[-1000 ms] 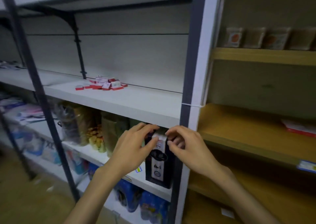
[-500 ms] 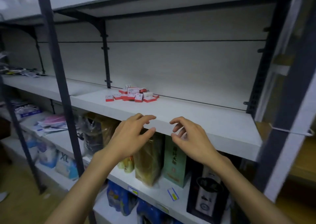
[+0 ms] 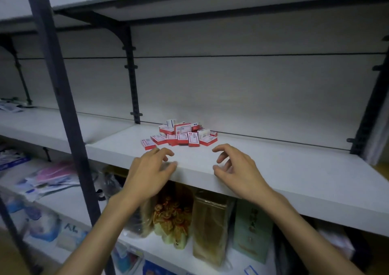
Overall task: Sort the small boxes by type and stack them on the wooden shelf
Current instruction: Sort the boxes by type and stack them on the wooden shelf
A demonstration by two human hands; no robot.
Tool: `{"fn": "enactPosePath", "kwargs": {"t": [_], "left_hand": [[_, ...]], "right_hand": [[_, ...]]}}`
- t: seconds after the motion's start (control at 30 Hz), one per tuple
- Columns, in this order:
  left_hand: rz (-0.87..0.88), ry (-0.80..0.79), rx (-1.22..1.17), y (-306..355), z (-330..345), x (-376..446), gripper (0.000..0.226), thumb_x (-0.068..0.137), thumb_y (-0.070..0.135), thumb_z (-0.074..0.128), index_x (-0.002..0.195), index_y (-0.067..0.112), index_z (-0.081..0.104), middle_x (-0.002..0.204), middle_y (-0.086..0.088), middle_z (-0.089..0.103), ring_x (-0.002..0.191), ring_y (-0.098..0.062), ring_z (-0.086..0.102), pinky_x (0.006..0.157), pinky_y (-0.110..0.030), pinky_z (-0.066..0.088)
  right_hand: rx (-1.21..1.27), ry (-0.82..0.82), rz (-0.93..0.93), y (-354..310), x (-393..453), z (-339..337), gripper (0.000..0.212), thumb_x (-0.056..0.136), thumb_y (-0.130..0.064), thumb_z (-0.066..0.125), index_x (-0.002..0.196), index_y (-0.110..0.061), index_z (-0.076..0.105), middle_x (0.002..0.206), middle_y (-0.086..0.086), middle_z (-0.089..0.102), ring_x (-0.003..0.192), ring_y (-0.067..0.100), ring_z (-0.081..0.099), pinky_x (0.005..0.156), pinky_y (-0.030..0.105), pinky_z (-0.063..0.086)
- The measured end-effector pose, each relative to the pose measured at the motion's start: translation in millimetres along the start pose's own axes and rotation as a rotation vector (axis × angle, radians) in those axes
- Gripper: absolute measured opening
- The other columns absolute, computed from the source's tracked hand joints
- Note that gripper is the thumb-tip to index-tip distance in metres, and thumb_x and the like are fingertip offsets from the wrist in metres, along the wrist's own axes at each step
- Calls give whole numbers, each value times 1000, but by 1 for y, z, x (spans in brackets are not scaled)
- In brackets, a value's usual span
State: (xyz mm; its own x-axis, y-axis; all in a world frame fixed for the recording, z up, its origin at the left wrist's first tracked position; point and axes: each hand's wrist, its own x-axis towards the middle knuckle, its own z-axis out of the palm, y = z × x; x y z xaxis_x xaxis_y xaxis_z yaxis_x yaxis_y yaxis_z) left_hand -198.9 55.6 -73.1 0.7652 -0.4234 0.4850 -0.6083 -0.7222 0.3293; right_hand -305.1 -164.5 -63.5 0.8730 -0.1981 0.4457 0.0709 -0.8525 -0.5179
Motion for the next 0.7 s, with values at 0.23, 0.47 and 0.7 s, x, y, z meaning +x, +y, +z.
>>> {"fn": "enactPosePath", "kwargs": {"t": [0.23,0.47,0.7], "left_hand": [[-309,144,84,-82,6,62,48,88,61,52,115,23,66,108,-3,67,101,-26,62,91,-43,43],[-150,-239,123,-134,17,123,80,78,80,53,141,33,43,125,-5,49,115,-26,54,94,-41,47],[105,-334,85,-171,16,144,70,87,73,49,142,29,48,131,-1,45,116,-18,50,91,-33,46]], "right_hand": [[-132,17,80,-13,25,30,41,94,-38,63,132,-39,47,115,-14,57,87,6,60,87,27,55],[-404,16,126,-36,37,62,46,99,-42,50,142,-37,37,135,-10,48,109,7,56,91,23,47],[-436,-17,249,-52,71,90,48,93,-44,57,139,-35,44,128,-6,57,101,10,58,86,26,49]]}}
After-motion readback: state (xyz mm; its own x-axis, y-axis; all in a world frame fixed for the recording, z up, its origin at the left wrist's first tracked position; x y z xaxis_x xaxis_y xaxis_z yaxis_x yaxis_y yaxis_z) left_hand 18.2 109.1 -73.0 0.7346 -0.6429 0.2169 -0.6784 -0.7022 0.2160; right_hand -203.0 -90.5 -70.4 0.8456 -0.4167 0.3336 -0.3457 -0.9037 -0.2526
